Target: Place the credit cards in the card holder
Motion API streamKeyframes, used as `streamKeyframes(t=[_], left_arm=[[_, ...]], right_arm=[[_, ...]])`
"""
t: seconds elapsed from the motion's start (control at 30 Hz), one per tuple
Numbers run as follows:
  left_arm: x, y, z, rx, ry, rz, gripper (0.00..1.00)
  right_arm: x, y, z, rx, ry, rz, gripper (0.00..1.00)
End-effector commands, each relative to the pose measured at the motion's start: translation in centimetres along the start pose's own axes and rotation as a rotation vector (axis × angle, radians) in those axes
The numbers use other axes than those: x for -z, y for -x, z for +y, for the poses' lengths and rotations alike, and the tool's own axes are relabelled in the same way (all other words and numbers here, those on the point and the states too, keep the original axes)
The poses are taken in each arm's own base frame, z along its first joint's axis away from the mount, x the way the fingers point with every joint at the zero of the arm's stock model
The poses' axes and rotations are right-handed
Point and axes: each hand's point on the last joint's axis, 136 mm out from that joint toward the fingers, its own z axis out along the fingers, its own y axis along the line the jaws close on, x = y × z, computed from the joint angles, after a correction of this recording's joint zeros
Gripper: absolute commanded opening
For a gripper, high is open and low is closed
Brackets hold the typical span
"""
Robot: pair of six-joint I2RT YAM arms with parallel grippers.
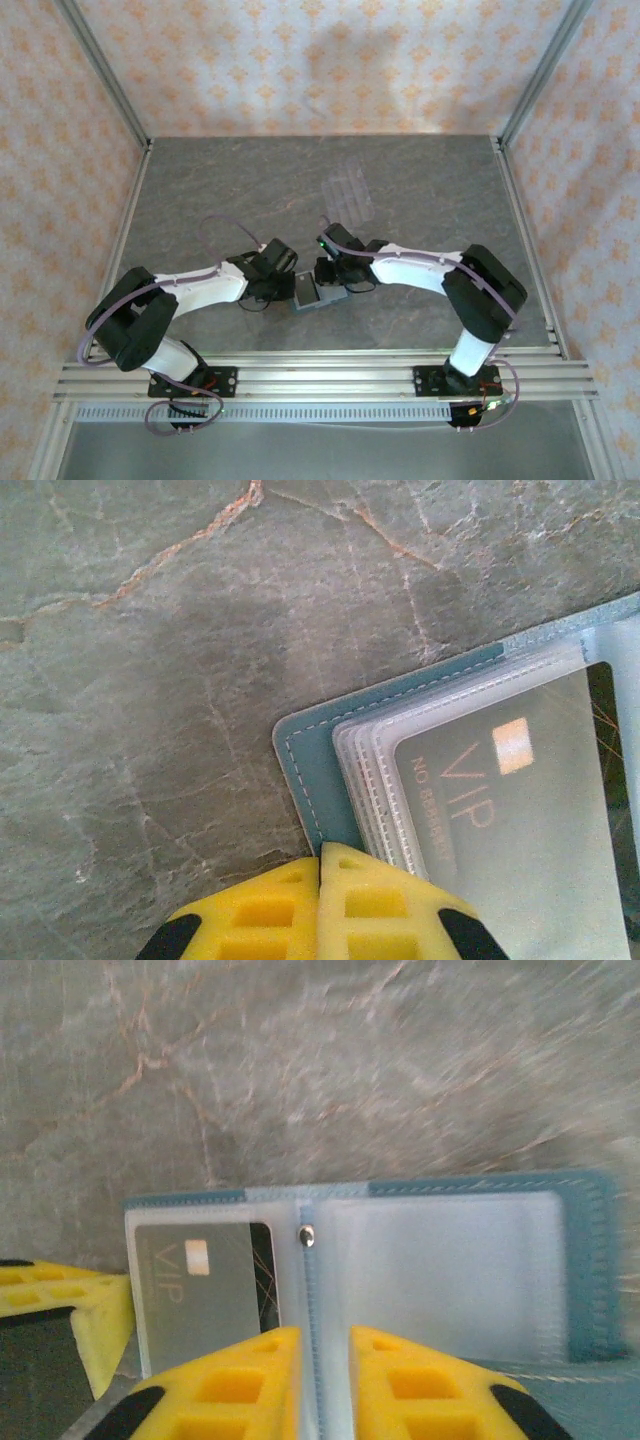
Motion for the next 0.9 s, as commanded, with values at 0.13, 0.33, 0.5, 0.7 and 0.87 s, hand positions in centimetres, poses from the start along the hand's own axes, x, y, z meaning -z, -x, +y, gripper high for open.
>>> streamKeyframes(t=[0.13,0.33,0.5,0.7,0.87], left_arm=[[-1.4,-2.0,1.7,0.000,0.050,0.067,0.03],[-1.3,-2.1,1.9,-0.002,0.055,0.067,0.03],[-1.5,-2.1,1.9,0.001,0.054,0.070,0.03],[-1.4,-2.0,1.8,-0.001,0.056,0.069,0.03],[-1.4,-2.1,1.9,-0.001,0.059,0.067,0.03]], right_arm=[[1.9,0.8,-4.1,0.071,-0.251,-0.043,0.32],[1.0,0.4,-4.1,0.099,-0.273,-0.023,0.44],[0.0,-0.4,-3.4,0.140,-0.292,-0.013,0.52],[-0.9,-1.1,-4.2,0.168,-0.364,-0.015,0.51],[-0.2,-0.6,-5.6,0.213,-0.488,-0.058,0.48]])
